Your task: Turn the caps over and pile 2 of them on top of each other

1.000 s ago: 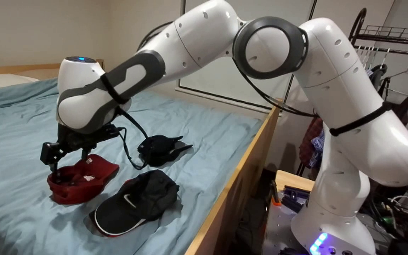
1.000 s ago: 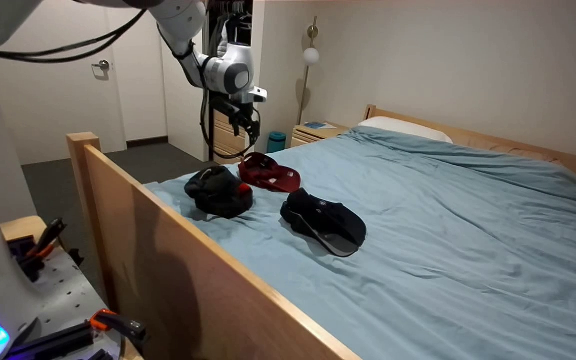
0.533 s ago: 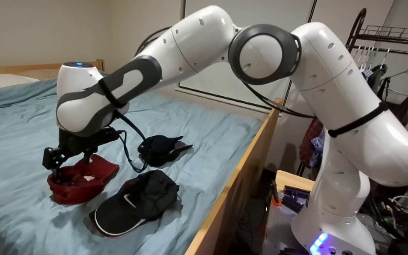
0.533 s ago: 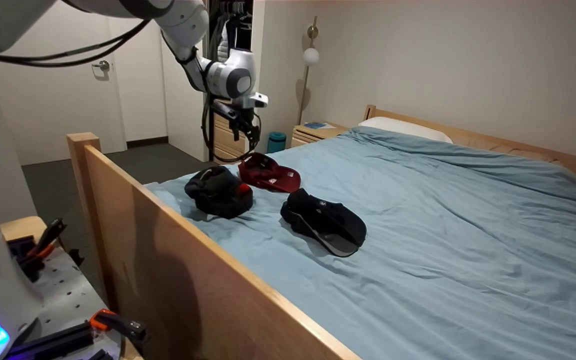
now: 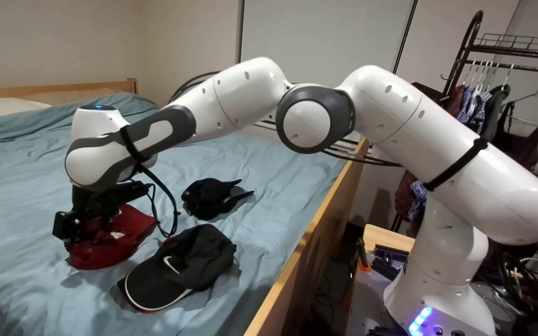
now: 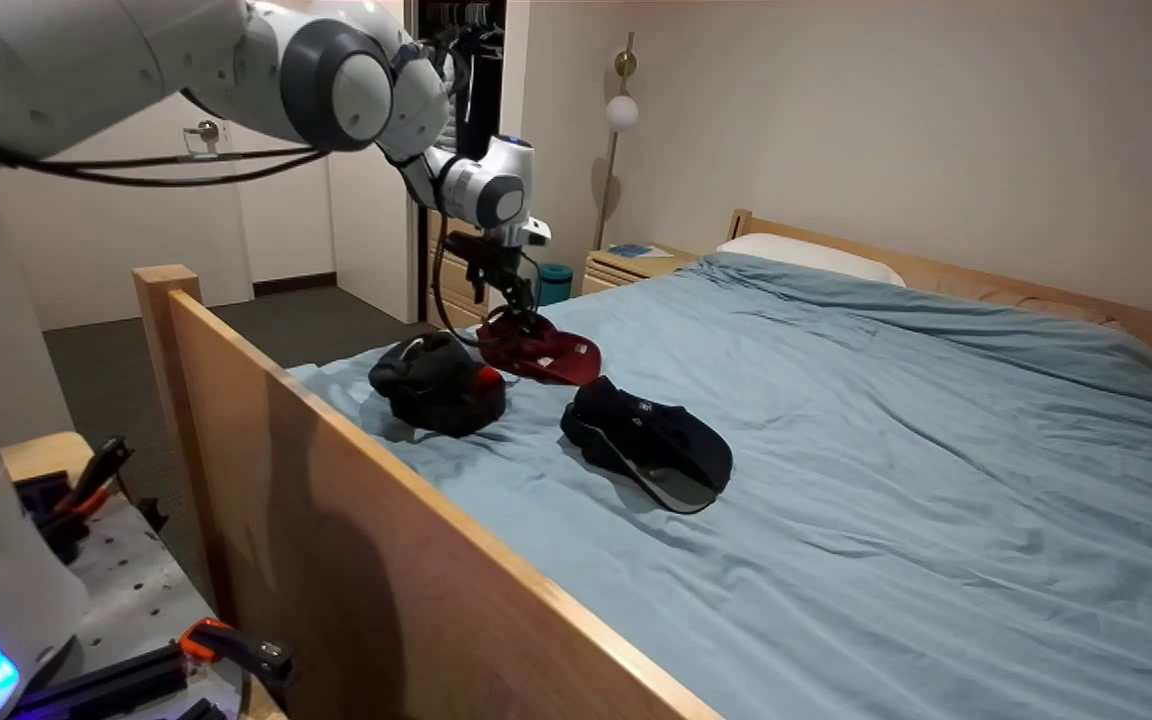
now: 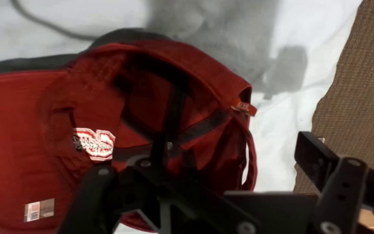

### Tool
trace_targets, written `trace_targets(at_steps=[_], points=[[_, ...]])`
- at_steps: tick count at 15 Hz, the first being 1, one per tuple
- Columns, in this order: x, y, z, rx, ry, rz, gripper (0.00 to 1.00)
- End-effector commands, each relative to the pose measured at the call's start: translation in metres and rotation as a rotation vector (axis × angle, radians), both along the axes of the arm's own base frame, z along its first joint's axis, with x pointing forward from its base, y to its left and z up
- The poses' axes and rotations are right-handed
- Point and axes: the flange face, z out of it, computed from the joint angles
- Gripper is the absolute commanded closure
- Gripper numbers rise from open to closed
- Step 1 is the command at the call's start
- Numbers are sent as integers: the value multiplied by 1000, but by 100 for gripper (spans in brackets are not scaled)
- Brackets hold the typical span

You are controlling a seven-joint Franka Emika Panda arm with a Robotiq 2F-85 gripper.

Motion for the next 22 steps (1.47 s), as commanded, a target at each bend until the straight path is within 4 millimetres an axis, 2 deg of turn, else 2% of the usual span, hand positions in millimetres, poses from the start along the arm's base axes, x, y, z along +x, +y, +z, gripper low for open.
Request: trace_targets(at_steps=[1,4,5,7,17,22], points=[[19,0,-12,50,-3,72,0],[21,4,-20,42,16,101,0],[21,6,-22,39,17,106,25],[20,8,-23,27,25,119,33],[18,22,-18,53,41,148,99],[16,34,-8,115,45,174,99]])
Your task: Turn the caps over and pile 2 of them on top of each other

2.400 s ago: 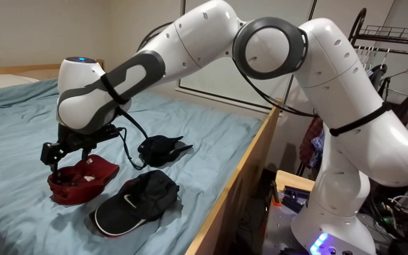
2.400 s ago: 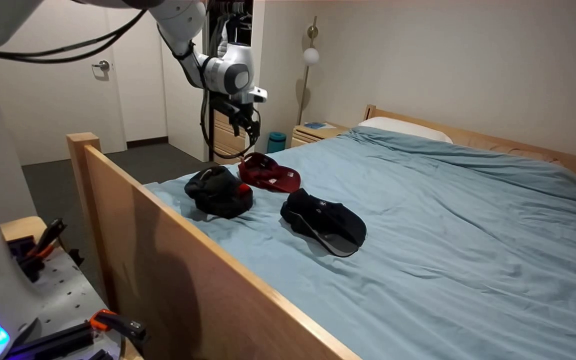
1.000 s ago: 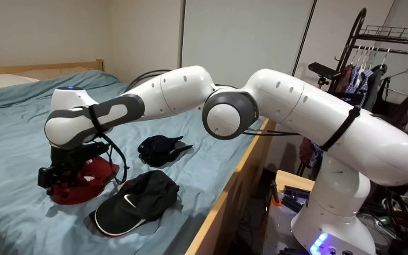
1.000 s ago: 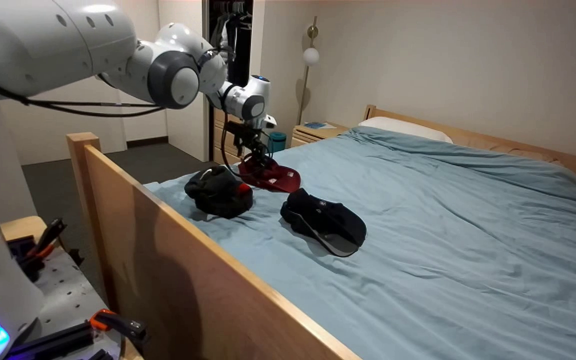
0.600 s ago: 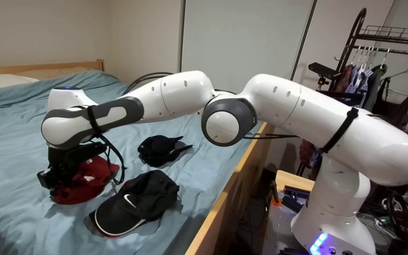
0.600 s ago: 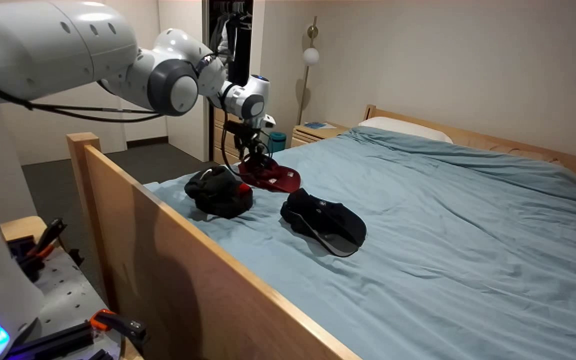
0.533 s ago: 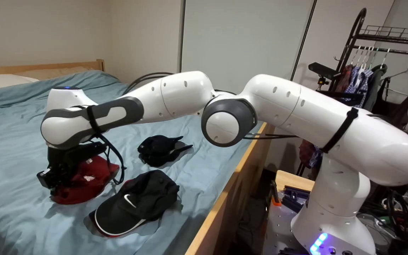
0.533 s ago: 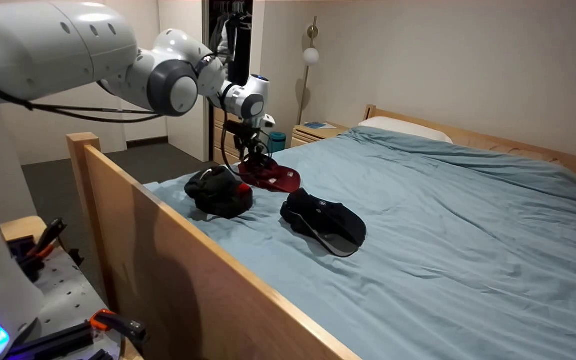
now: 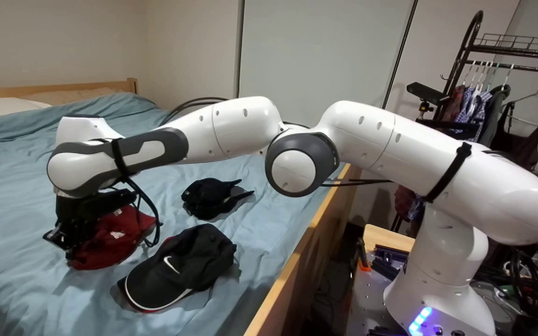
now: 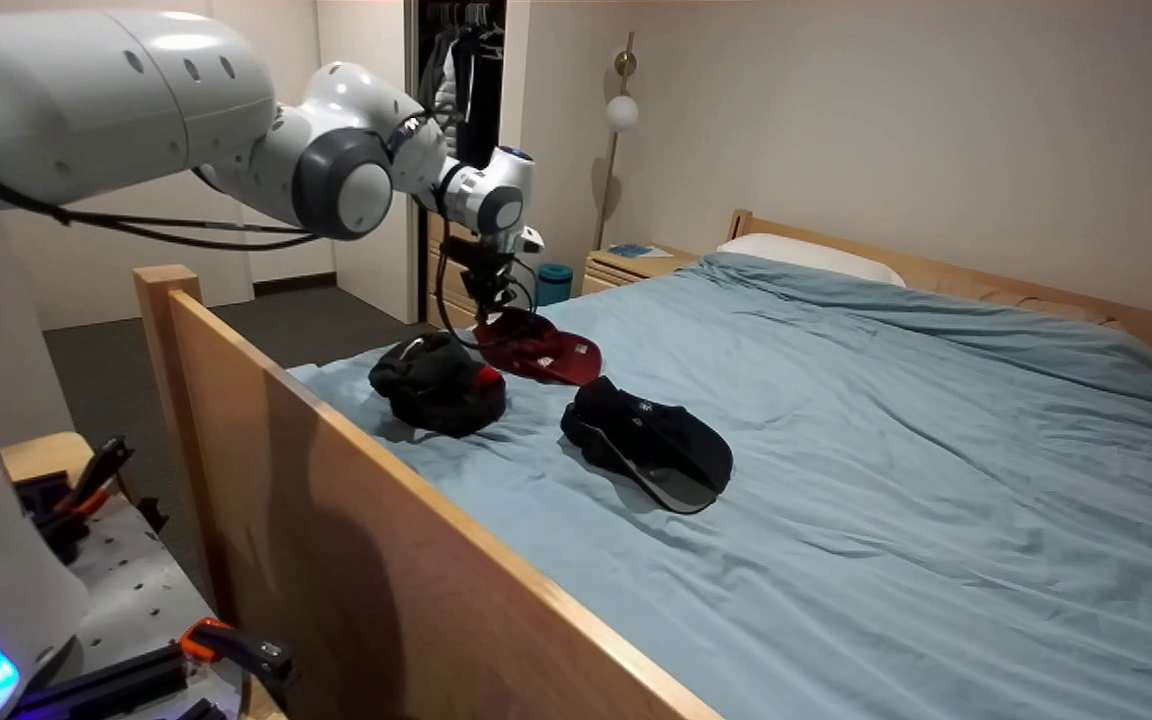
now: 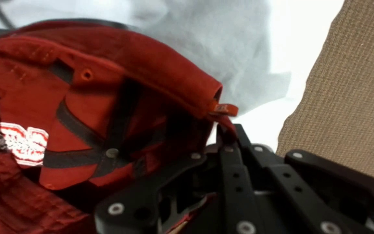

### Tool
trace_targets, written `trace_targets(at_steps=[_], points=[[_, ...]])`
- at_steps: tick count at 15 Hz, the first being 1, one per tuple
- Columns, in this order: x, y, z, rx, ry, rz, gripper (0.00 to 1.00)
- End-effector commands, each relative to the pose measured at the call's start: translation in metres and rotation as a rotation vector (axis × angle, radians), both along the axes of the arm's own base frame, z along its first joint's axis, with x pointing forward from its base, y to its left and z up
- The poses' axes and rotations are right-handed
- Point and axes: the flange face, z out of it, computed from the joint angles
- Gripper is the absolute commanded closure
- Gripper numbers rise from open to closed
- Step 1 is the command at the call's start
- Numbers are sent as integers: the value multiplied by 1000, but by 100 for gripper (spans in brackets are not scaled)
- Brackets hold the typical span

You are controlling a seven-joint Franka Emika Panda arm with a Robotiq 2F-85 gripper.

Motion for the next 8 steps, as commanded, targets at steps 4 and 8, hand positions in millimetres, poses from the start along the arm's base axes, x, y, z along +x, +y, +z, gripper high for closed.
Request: trace_targets(at_steps=[4,8], points=[[6,18,56,151,-46,89,99],[1,49,113,276,-115,211,99]])
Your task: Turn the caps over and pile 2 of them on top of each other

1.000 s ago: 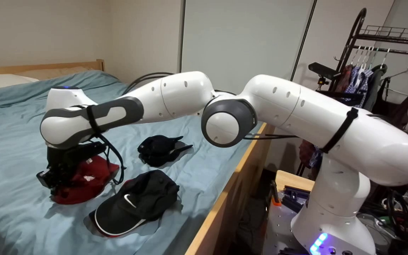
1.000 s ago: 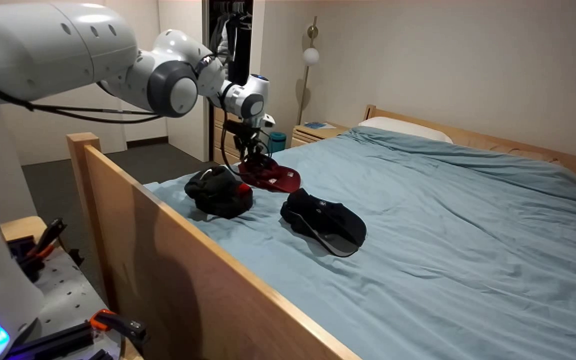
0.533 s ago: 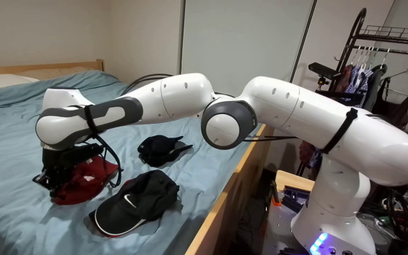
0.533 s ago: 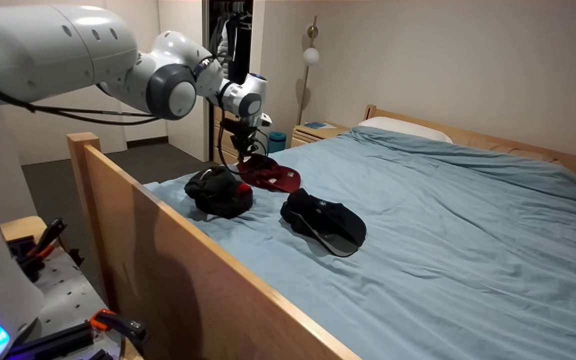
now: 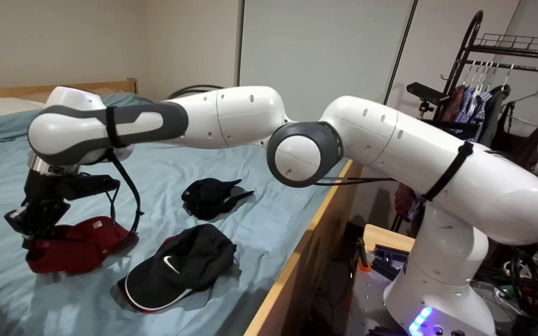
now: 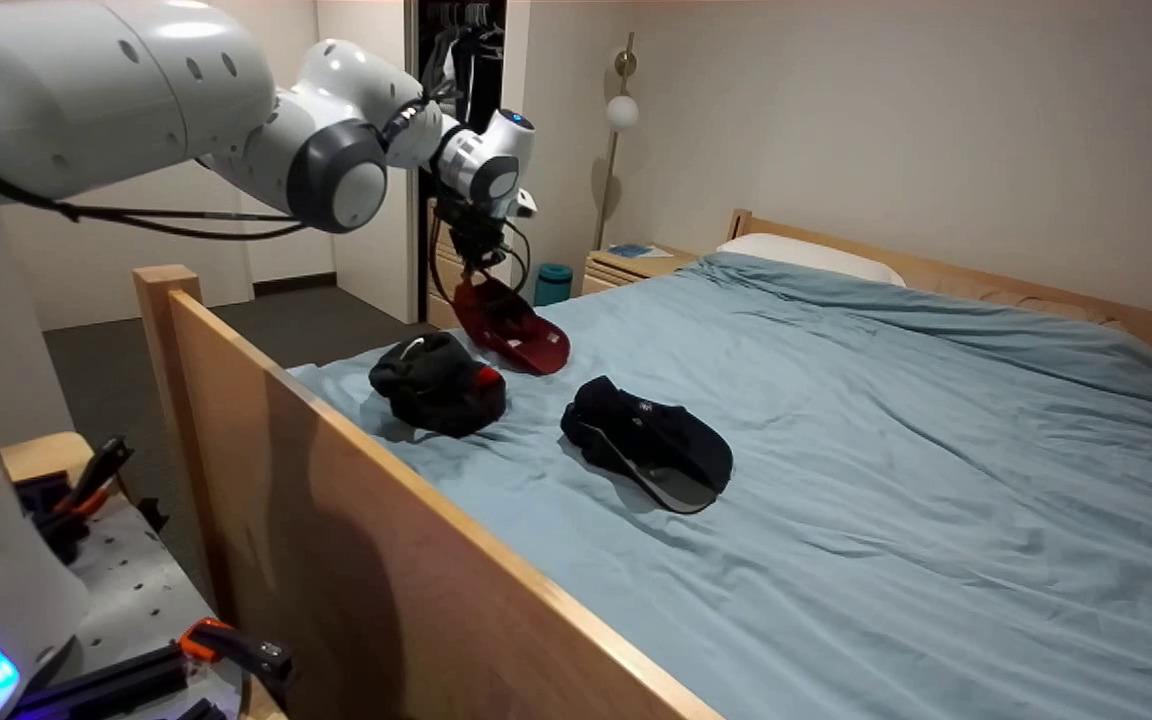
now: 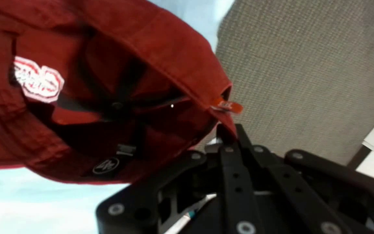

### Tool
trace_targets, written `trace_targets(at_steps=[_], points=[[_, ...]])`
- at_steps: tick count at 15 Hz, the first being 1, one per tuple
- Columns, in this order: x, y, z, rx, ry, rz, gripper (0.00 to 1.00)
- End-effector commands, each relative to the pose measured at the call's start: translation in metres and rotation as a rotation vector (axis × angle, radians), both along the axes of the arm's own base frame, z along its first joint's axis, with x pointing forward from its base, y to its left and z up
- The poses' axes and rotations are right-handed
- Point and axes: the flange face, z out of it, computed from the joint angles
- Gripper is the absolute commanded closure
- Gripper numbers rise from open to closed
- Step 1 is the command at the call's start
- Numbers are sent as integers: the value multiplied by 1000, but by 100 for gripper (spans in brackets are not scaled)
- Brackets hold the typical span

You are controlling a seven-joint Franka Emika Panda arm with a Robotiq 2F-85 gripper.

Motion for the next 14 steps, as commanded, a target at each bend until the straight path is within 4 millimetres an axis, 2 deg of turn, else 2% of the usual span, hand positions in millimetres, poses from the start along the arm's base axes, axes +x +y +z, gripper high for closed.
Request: trace_targets(at_steps=[1,4,9,12,14], points=[[-6,23,57,127,-43,134,99],[-18,40,97,191,-36,235,99],[-31,58,151,294,-60,305,99],[-30,62,178,309,-111,255,99],[-21,53,193,319,-172,163,99]])
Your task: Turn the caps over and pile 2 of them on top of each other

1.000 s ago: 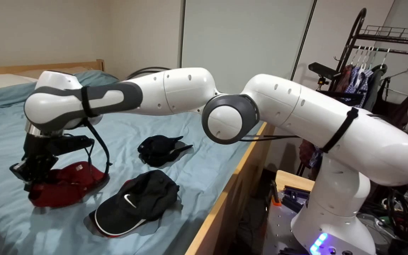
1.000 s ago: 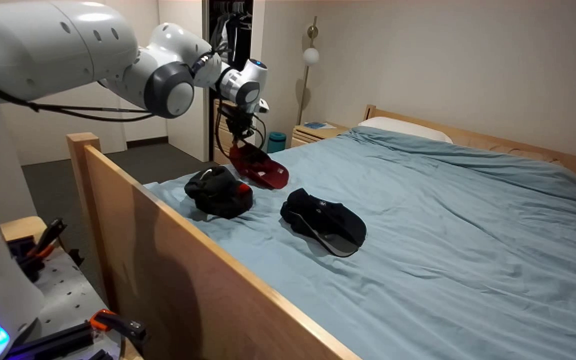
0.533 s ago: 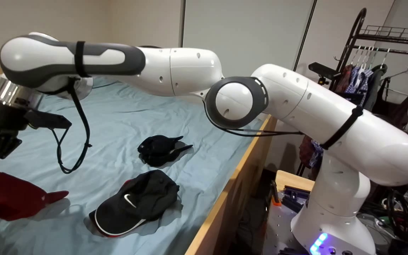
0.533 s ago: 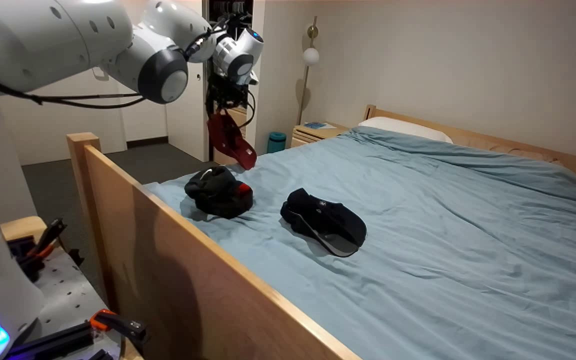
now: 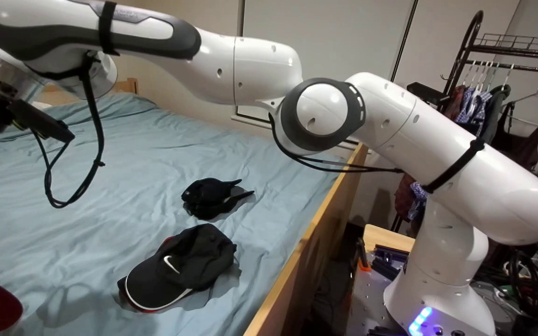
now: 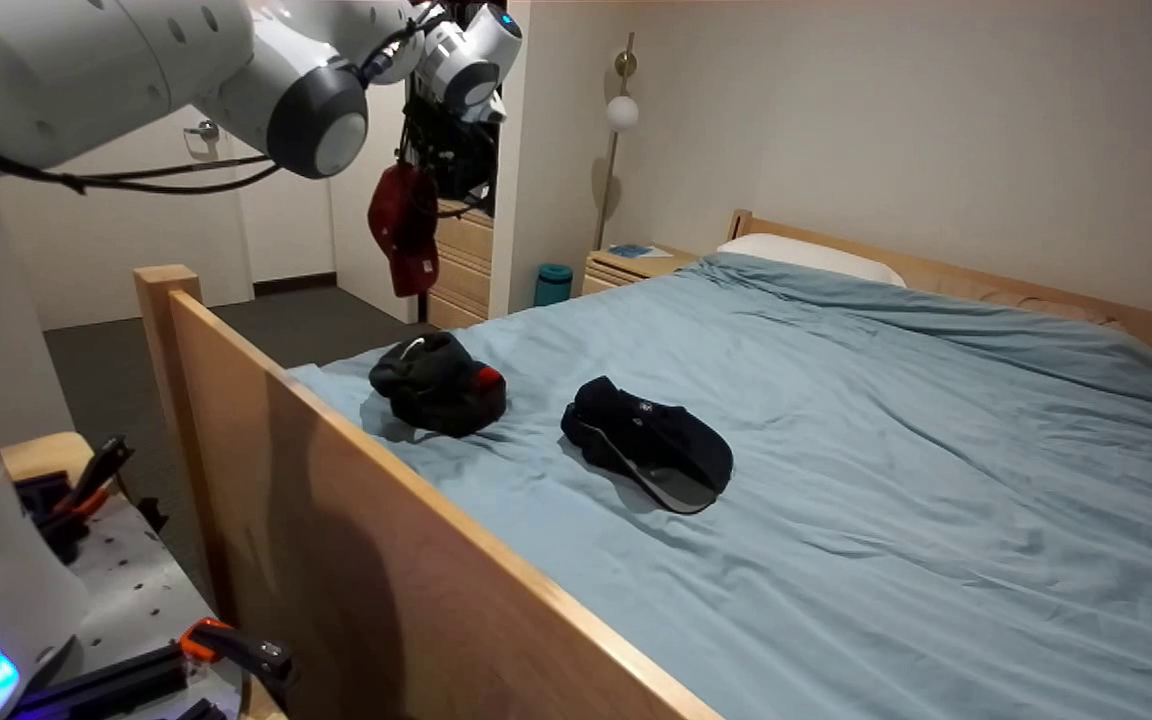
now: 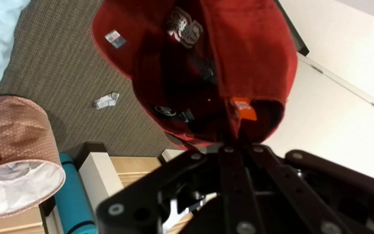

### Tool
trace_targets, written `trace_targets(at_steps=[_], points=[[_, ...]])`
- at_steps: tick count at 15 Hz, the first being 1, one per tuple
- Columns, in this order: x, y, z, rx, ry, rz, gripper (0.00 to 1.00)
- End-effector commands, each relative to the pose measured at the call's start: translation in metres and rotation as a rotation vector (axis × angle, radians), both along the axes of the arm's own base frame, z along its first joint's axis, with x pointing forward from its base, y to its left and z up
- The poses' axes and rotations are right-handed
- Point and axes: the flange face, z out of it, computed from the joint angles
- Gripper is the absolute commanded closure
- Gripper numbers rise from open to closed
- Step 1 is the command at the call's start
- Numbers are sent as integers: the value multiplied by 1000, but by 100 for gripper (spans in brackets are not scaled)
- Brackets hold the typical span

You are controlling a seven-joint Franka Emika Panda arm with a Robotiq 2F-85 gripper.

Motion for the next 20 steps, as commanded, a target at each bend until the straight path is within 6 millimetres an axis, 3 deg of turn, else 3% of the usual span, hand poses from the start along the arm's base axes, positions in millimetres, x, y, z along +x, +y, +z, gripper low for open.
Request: trace_targets(at_steps=[1,7,11,15,20], points=[[12,-17,29,49,-50,-139,99],[30,-32,20,73,-70,-411,99],[34,-32,6,81,-96,-387,97],[34,-31,5,82,-97,-389,99],[38,-49,-35,41,-5,-396,99]])
